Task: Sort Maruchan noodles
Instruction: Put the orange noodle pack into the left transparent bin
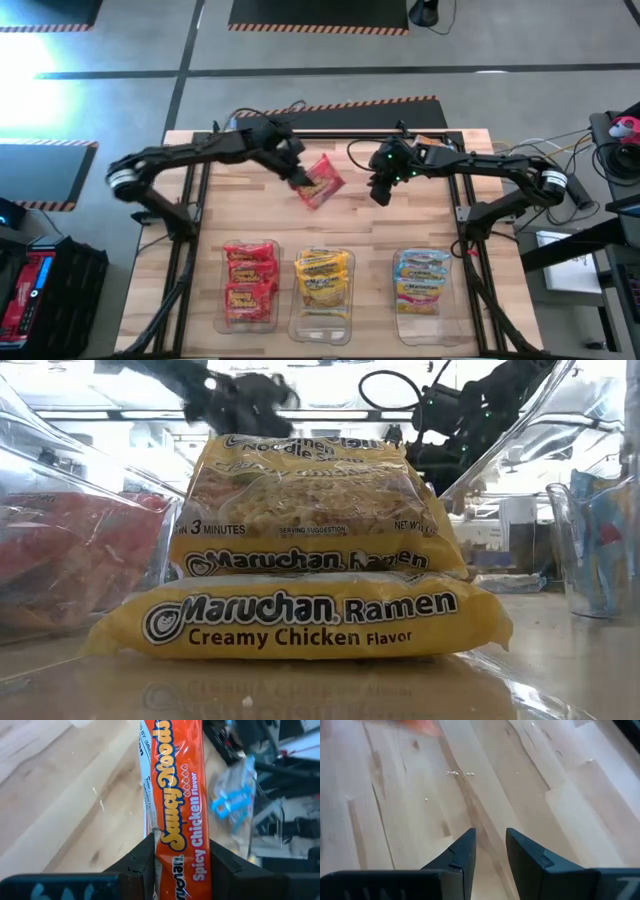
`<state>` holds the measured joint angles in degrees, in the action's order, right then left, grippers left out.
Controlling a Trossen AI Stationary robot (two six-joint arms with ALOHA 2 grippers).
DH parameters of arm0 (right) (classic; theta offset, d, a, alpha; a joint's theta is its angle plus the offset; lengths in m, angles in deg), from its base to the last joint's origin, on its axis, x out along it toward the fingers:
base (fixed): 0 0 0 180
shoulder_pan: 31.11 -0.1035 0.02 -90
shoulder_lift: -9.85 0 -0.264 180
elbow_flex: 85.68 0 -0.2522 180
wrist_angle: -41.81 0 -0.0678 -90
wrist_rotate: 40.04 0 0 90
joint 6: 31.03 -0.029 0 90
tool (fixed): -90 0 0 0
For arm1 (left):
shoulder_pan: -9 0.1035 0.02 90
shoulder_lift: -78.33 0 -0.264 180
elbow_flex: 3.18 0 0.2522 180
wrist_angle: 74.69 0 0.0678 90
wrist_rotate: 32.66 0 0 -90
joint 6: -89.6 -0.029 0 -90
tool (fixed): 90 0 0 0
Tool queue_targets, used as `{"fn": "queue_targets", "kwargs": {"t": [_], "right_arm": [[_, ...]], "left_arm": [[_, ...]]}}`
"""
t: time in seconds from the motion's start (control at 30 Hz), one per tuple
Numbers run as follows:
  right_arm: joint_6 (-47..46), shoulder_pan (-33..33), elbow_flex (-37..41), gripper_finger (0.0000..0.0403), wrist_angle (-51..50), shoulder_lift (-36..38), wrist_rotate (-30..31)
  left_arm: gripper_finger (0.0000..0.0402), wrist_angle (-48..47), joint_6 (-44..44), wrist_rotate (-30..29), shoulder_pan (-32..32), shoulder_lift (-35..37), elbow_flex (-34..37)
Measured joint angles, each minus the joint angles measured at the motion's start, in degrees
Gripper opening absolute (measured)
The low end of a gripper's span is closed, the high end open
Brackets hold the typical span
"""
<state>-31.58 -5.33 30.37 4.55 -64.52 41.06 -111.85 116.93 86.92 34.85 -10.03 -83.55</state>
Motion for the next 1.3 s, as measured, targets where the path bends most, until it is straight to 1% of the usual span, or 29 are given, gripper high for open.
{"fn": "queue_targets", "kwargs": {"t": [0.13,0.23,0.37,0.5,0.6,0.7,0.8,0.9,0.97,1.07,1.3], "right_arm": [[-2.61,0.0,0.0,0.0098,0.16,-0.32,0.0],[-4.52,0.0,0.0,0.0098,0.3,-0.94,0.02],[-5.94,0.0,0.0,0.0098,0.34,-2.26,0.04],[-6.49,0.0,0.0,0.0098,0.3,-3.67,0.02],[-7.59,0.0,0.0,0.0098,0.24,-4.64,-0.01],[-9.11,0.0,0.0,0.0098,0.23,-5.75,-0.02],[-10.34,0.0,0.0,0.0098,0.21,-6.96,-0.02],[-11.72,0.0,0.0,0.0098,0.21,-8.14,-0.02],[-12.17,0.0,0.0,0.0098,0.21,-8.82,-0.01],[-12.53,-0.02,0.0,0.0098,0.19,-9.82,-0.04],[-13.61,-0.02,0.0,0.0098,0.15,-11.34,-0.04]], "left_arm": [[0.01,-10.1,-2.85,-4.95,-2.42,10.0,0.25],[0.01,-16.37,-2.68,-8.89,-6.33,16.91,0.28],[0.01,-22.12,1.03,-11.67,-15.23,23.8,0.31],[0.01,-26.99,6.71,-15.7,-26.94,26.82,0.35],[0.01,-31.3,12.82,-17.94,-35.39,27.43,0.39],[0.01,-34.99,20.72,-18.5,-43.41,27.46,0.44],[0.01,-36.06,27.52,-18.56,-51.06,27.27,0.44],[0.01,-35.78,31.84,-19.59,-56.72,26.36,0.44],[0.01,-35.78,33.3,-21.55,-59.02,25.32,0.44],[0.01,-35.58,33.23,-21.72,-60.47,23.28,0.51],[0.01,-31.6,27.53,-21.19,-60.61,19.05,0.81]]}}
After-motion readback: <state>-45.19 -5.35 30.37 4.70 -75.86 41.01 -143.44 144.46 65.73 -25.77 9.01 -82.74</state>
